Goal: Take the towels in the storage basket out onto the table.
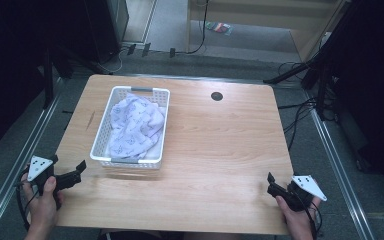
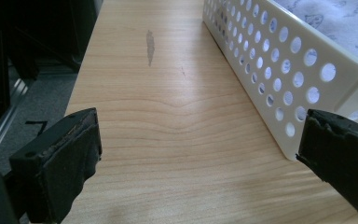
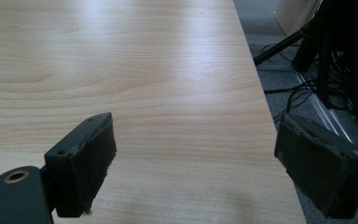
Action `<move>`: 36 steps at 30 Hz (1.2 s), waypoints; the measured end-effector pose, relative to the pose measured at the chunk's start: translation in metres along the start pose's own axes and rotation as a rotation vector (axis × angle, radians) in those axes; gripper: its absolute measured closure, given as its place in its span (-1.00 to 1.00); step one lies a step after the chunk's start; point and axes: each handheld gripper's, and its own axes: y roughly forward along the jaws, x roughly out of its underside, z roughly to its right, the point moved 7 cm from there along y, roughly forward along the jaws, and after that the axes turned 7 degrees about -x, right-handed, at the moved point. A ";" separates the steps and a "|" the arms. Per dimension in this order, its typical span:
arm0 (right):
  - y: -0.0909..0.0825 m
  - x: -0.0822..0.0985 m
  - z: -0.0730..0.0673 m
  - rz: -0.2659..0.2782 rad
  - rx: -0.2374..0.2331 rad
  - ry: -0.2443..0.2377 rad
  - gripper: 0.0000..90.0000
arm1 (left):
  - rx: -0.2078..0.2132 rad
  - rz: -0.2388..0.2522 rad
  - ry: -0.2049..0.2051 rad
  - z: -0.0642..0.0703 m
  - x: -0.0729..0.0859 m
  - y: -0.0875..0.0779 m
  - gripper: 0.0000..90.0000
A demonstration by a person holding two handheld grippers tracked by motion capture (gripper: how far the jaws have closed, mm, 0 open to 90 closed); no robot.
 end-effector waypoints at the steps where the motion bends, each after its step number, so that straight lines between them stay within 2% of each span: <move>1: 0.000 0.000 0.000 0.000 0.000 0.000 -0.71 | -0.003 0.001 -0.001 0.000 0.000 0.000 -0.96; 3: 0.000 0.000 0.000 0.000 0.000 0.002 -0.71 | -0.027 -0.001 -0.002 -0.002 0.000 0.000 -0.79; 5: 0.000 0.000 0.000 0.000 0.000 0.002 -0.71 | -0.029 -0.004 0.001 -0.002 0.000 0.000 -0.73; 11: 0.000 0.000 0.000 -0.001 -0.002 0.003 -0.71 | -0.028 -0.002 -0.004 -0.002 0.000 0.000 -0.76; 15: 0.000 0.000 0.000 -0.001 -0.004 0.003 -0.71 | -0.025 -0.005 -0.013 -0.003 -0.001 0.000 -0.90; 20: 0.000 0.000 0.000 -0.001 -0.004 0.002 -0.71 | -0.031 -0.007 -0.031 -0.005 -0.002 -0.001 -0.97; 28: 0.000 0.000 0.000 -0.002 -0.004 0.002 -0.71 | -0.041 -0.009 -0.033 -0.006 -0.004 -0.003 -0.98; 31: 0.000 0.000 0.000 -0.003 -0.006 0.001 -0.71 | -0.037 -0.009 -0.032 -0.005 -0.005 -0.004 -0.98; 34: 0.000 0.000 0.000 -0.004 -0.007 0.002 -0.71 | -0.009 -0.013 -0.031 -0.003 -0.006 -0.004 -0.98; 36: 0.000 0.000 0.000 -0.004 -0.009 0.001 -0.71 | -0.013 -0.003 -0.039 -0.003 -0.008 -0.005 -0.98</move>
